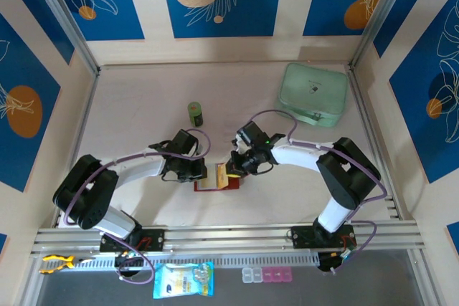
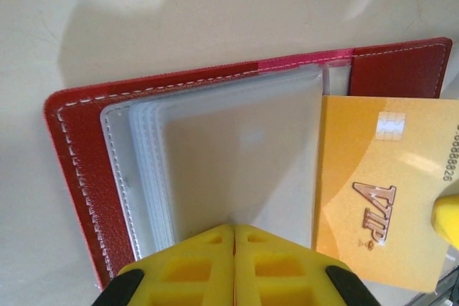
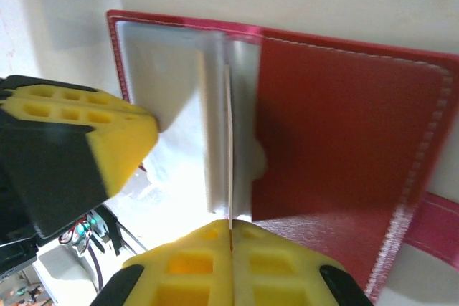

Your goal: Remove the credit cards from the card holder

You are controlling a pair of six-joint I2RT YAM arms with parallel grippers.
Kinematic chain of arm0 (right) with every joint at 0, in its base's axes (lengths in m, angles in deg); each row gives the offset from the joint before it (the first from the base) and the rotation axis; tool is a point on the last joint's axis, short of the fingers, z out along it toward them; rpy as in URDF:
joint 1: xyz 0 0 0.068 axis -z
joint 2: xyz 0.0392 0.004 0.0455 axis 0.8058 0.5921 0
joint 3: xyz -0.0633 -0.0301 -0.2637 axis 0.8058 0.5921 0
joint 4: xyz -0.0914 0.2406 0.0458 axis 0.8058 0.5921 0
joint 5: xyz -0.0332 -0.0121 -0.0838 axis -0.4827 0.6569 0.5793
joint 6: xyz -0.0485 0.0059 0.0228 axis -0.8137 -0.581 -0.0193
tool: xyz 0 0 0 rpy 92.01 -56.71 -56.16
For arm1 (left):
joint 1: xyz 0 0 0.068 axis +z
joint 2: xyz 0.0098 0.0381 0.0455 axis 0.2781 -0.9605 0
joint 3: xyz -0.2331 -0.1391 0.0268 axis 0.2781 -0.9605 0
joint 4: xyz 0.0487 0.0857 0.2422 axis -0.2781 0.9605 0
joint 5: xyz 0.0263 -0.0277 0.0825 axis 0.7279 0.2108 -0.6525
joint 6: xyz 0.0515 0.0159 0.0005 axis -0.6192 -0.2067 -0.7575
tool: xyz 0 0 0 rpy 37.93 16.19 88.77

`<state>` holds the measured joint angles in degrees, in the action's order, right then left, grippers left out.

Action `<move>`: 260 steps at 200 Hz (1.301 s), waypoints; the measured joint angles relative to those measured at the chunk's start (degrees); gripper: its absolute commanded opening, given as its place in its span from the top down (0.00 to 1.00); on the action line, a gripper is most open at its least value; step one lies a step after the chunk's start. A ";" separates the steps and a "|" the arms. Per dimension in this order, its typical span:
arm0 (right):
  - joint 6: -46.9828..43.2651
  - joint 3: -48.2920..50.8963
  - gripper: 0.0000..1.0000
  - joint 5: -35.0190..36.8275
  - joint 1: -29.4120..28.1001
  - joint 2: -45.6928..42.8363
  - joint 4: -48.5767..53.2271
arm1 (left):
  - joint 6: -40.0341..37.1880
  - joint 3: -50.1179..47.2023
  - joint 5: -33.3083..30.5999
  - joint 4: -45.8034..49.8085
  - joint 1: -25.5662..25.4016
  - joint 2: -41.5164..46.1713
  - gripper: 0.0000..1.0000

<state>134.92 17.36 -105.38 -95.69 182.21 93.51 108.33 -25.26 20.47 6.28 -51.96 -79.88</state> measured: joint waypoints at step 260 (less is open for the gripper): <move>-56.11 -19.37 1.00 6.32 9.03 -8.09 29.31 | -0.46 3.37 0.02 4.04 1.40 3.43 0.77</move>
<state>78.81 -2.01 -99.06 -86.66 174.13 122.82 107.87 -21.89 20.49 10.33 -50.56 -76.45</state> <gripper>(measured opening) 0.051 0.226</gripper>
